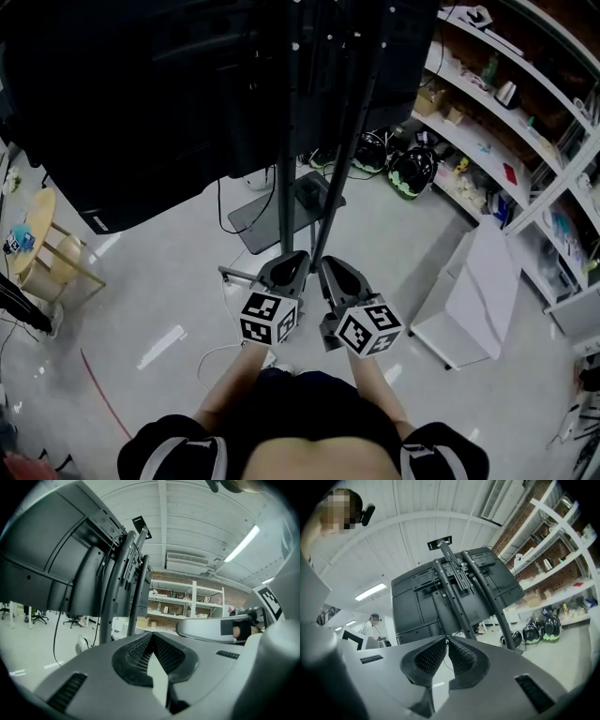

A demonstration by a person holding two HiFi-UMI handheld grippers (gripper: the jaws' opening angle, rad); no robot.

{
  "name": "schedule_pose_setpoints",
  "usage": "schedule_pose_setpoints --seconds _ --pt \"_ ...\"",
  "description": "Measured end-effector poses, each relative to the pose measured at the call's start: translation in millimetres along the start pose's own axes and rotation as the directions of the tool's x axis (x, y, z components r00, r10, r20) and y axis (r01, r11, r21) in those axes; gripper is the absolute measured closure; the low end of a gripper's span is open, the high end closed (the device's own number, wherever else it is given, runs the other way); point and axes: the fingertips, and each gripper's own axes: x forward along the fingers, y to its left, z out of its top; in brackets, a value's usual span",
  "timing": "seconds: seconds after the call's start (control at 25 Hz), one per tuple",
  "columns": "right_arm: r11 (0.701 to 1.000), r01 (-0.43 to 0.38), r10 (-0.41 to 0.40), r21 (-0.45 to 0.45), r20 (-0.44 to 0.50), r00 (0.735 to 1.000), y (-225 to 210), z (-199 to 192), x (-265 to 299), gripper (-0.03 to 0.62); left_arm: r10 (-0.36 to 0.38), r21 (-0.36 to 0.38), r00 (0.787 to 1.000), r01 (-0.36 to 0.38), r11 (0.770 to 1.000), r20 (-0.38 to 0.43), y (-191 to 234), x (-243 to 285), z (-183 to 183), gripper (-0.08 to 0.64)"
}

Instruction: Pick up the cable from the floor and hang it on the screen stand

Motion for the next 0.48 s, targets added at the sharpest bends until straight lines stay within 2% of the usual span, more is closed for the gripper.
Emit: schedule_pose_setpoints --seconds 0.2,0.48 --pt "0.999 0.051 -0.051 0.009 -0.046 0.998 6.6 -42.9 -22.5 0.56 -0.008 -0.073 0.999 0.004 0.997 -0.05 -9.2 -17.8 -36.9 0.552" --pt "0.993 0.114 -0.115 -0.037 -0.038 0.993 9.3 -64.7 -37.2 0.566 -0.006 -0.091 0.994 -0.004 0.996 -0.106 -22.1 -43.7 -75.9 0.552"
